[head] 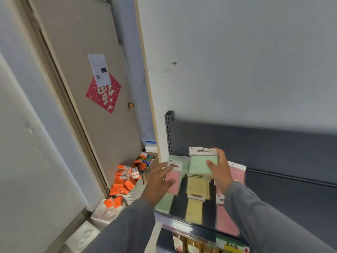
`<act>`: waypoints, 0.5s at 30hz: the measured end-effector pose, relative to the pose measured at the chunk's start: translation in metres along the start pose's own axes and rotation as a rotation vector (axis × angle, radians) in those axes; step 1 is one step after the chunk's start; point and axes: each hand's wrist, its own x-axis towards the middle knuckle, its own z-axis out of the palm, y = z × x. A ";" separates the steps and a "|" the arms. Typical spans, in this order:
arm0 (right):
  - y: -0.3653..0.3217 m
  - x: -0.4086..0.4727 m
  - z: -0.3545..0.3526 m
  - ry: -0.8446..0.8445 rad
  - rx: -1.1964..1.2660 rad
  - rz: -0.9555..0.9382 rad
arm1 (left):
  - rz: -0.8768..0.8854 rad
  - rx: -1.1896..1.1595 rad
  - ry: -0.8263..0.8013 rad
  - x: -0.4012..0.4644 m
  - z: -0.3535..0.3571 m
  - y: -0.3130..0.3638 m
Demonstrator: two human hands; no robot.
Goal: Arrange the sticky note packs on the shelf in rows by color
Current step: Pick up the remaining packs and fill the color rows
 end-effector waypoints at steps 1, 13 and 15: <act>0.005 0.009 0.012 0.013 -0.024 0.010 | -0.011 -0.009 0.006 0.000 -0.010 -0.010; 0.047 0.066 0.146 0.145 -0.447 0.141 | -0.036 -0.161 -0.070 0.026 -0.074 -0.099; 0.053 0.070 0.152 0.207 -0.615 0.125 | -0.027 -0.209 -0.107 0.032 -0.077 -0.112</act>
